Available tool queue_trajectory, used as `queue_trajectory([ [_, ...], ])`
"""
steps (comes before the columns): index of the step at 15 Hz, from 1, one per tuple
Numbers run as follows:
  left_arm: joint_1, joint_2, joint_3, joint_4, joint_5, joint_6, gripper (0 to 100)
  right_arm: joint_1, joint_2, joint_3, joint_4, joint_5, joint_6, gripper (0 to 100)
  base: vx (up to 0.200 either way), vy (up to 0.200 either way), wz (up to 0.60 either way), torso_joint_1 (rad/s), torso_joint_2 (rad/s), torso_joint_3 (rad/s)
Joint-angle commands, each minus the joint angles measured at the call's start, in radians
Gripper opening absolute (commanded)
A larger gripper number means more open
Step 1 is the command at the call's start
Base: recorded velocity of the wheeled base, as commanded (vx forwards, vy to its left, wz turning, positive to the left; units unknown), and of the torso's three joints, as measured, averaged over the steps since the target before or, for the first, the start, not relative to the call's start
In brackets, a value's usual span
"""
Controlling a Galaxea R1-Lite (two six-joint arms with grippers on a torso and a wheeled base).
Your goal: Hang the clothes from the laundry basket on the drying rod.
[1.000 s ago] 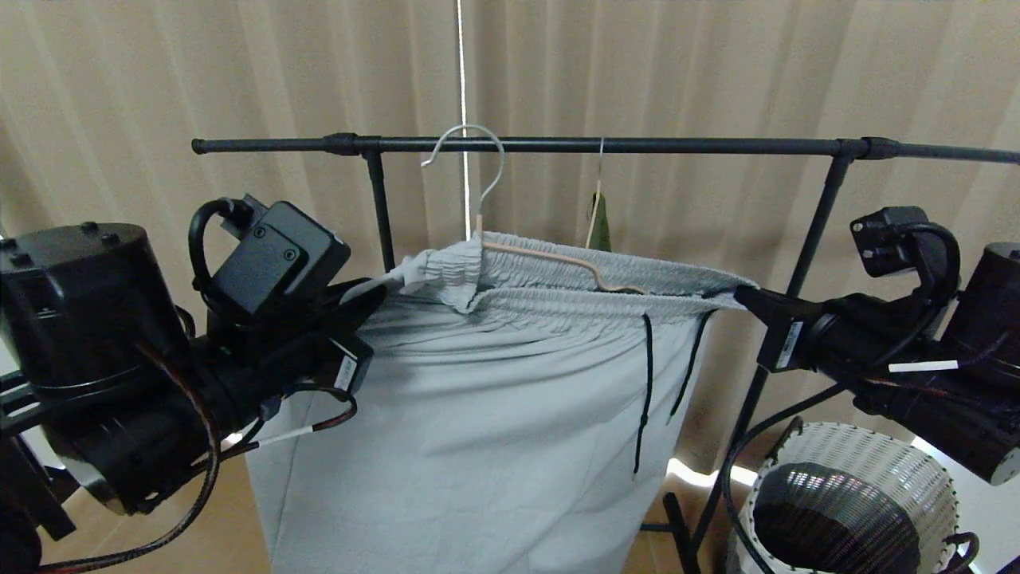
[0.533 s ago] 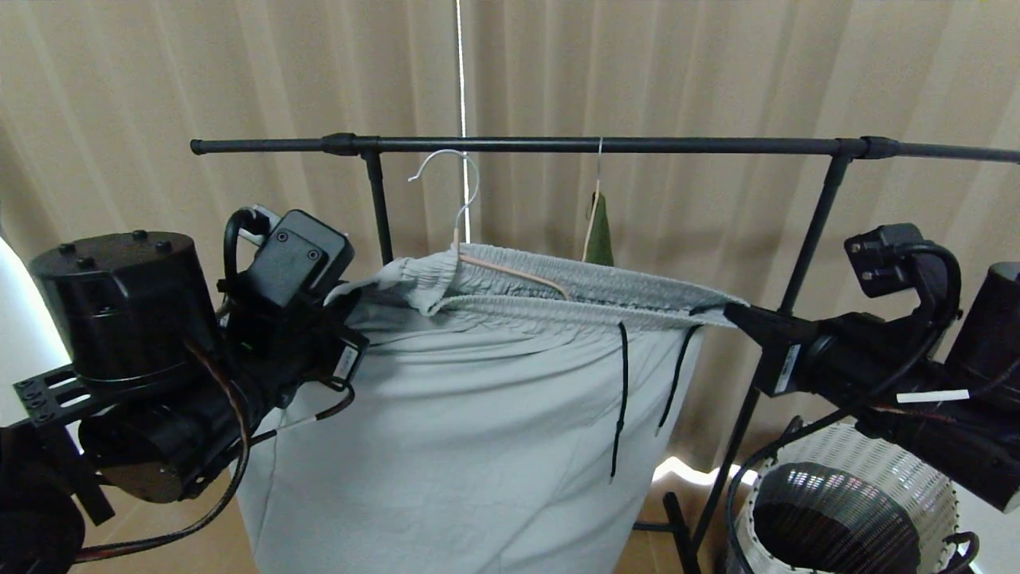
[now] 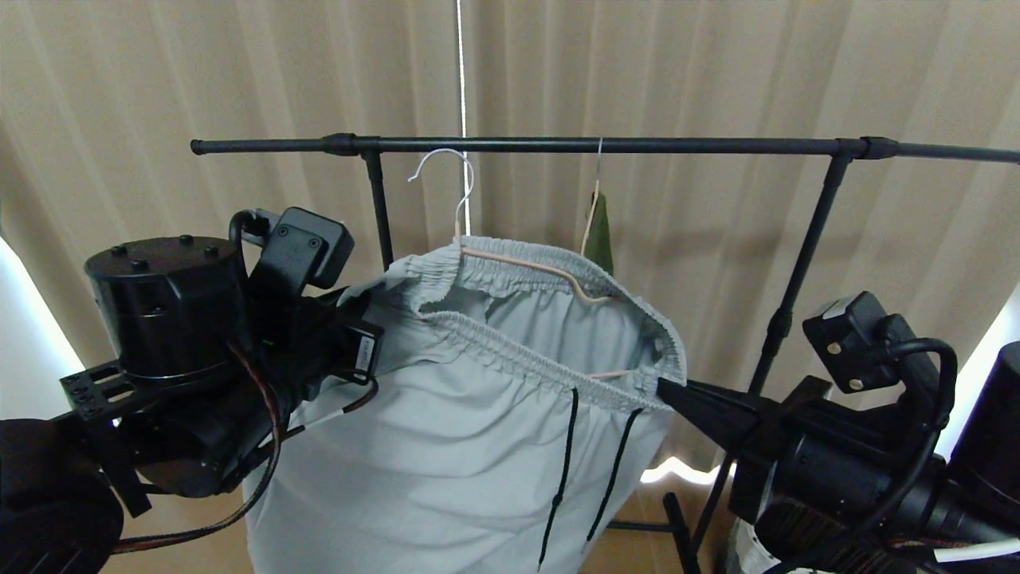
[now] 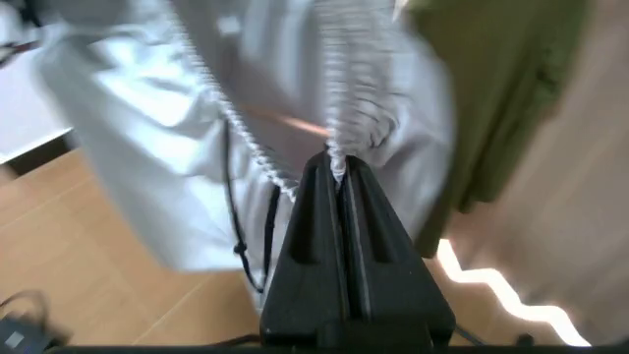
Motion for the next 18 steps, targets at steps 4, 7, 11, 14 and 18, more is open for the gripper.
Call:
queue_trajectory([
  [4, -0.036, -0.002, -0.002, -0.003, -0.007, -0.012, 0, 0.018, 0.020, 0.001, -0.005, -0.003, -0.019, 100, 0.000, 0.000, 0.00, 0.000, 0.00, 0.000],
  [7, -0.039, 0.007, 0.004, -0.078, -0.048, 0.004, 0, -0.040, 0.023, -0.065, -0.006, 0.002, -0.220, 100, 0.000, 0.000, 0.00, 0.000, 0.00, 0.000],
  [11, -0.041, 0.009, 0.020, -0.143, -0.159, 0.080, 0, -0.088, 0.069, -0.183, -0.005, 0.052, -0.326, 100, 0.000, 0.000, 0.00, 0.000, 0.00, 0.000],
  [14, -0.041, 0.011, 0.023, -0.181, -0.308, 0.166, 0, -0.132, 0.120, -0.271, -0.006, 0.055, -0.402, 100, 0.000, 0.000, 0.00, 0.000, 0.00, 0.000],
  [18, -0.049, 0.011, 0.023, -0.198, -0.386, 0.212, 0, -0.163, 0.136, -0.297, -0.003, 0.057, -0.478, 100, 0.000, 0.000, 0.00, 0.000, 0.00, 0.000],
])
